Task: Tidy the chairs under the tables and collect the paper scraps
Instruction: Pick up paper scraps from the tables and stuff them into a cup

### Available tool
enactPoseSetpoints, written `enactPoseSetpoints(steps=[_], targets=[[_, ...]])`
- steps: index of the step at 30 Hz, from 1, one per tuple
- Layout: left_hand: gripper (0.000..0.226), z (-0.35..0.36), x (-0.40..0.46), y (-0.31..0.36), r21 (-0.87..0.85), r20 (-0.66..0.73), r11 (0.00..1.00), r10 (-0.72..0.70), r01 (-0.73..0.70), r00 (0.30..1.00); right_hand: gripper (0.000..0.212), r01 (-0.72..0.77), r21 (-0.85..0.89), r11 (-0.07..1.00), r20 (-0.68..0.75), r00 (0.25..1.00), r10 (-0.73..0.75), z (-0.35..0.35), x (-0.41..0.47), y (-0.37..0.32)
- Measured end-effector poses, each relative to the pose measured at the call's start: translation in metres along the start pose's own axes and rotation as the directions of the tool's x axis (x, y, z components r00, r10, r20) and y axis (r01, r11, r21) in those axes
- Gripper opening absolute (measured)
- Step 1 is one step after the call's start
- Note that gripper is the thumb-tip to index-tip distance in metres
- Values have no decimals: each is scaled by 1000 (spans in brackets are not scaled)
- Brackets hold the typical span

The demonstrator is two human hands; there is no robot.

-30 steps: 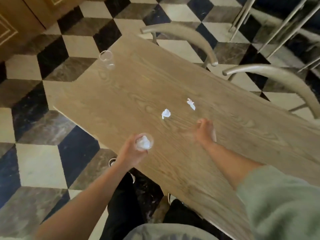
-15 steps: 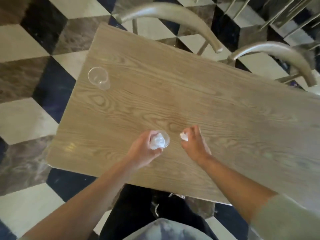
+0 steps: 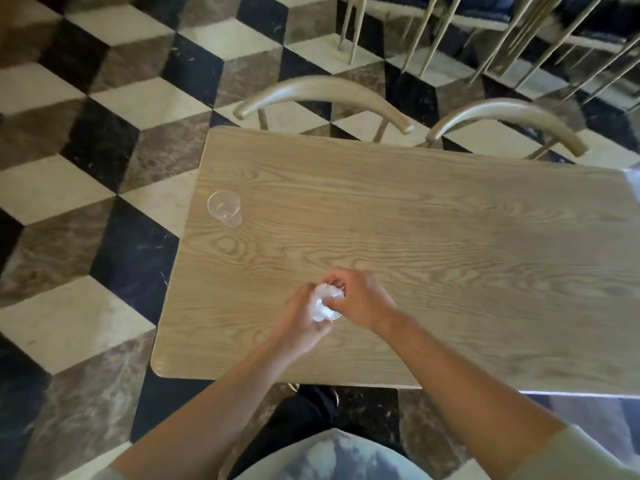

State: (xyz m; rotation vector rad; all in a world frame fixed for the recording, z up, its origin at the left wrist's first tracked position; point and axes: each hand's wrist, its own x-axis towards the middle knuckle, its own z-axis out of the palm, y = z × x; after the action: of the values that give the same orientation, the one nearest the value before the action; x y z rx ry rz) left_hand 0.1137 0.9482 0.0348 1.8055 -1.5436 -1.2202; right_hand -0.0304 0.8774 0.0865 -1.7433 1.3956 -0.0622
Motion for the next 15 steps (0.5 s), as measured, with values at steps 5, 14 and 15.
enactPoseSetpoints(steps=[5, 14, 15], targets=[[48, -15, -31, -2, 38, -102, 999, 5, -1, 995, 45, 64, -144, 987, -12, 998, -66, 22, -24, -17], [43, -70, -100, -33, 96, -203, 995, 51, -32, 978, 13, 196, -220, 956, -127, 966, -228, 93, -60, -80], [41, -77, -106, -37, 110, -193, 993, 53, -32, 980, 15, 167, -237, 957, -110, 974, -197, 101, -59, -90]])
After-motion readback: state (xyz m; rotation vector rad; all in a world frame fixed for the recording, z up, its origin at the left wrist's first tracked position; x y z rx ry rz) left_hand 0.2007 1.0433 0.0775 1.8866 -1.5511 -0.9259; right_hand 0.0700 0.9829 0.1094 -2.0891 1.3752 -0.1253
